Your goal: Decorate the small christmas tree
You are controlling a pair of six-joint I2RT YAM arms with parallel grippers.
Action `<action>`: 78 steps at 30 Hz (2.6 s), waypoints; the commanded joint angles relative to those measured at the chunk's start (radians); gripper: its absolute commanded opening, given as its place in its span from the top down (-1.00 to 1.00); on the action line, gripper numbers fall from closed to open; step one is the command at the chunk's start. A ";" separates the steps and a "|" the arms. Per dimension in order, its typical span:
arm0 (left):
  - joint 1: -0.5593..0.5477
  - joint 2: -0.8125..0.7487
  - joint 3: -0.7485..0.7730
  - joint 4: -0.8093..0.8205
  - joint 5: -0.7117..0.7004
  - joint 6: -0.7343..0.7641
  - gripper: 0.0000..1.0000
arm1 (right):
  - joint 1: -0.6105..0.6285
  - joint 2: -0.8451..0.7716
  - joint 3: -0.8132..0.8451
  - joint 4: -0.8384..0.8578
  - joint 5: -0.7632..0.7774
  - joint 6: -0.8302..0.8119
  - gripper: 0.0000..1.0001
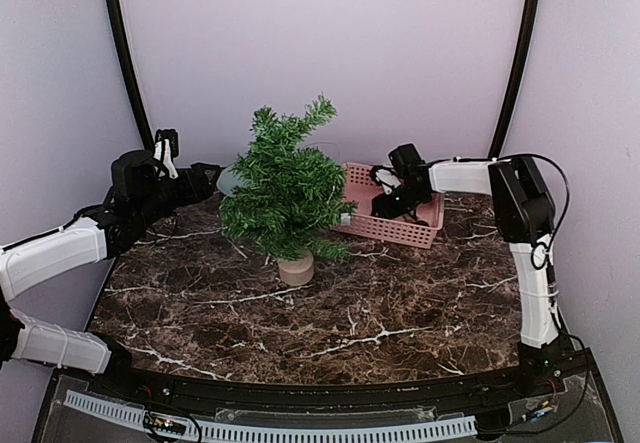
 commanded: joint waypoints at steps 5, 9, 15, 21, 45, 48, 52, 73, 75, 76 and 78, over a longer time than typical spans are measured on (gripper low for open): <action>0.005 -0.020 0.001 0.039 0.013 -0.006 -0.40 | 0.004 -0.311 -0.354 -0.093 -0.048 0.008 -0.15; 0.005 -0.023 -0.004 0.041 0.012 -0.006 -0.40 | 0.013 -0.440 -0.573 -0.137 -0.026 0.043 -0.16; 0.007 -0.019 -0.003 0.036 0.034 0.001 -0.40 | 0.024 -0.560 -0.758 -0.223 0.099 0.104 -0.18; 0.007 -0.016 -0.008 0.039 0.042 0.001 -0.40 | -0.015 -0.606 -0.752 -0.263 0.315 0.130 -0.20; 0.007 0.004 0.001 0.059 0.046 0.001 -0.40 | -0.044 -0.582 -0.563 -0.085 0.063 0.058 0.23; 0.007 0.006 0.001 0.059 0.048 0.001 -0.39 | -0.048 -0.543 -0.577 -0.065 0.053 0.029 0.29; 0.007 0.011 0.005 0.060 0.049 0.002 -0.40 | -0.056 -0.492 -0.572 -0.055 0.047 0.021 0.32; 0.007 -0.006 -0.013 0.068 0.038 0.008 -0.39 | -0.068 -0.413 -0.545 -0.016 -0.024 -0.013 0.16; 0.007 -0.011 -0.014 0.067 0.037 0.007 -0.39 | -0.067 -0.428 -0.553 -0.017 -0.042 -0.017 0.27; 0.007 -0.013 -0.015 0.067 0.034 0.007 -0.39 | -0.064 -0.436 -0.556 -0.017 -0.052 -0.018 0.33; 0.007 -0.017 -0.015 0.068 0.036 0.007 -0.39 | -0.063 -0.452 -0.562 -0.018 -0.067 -0.022 0.41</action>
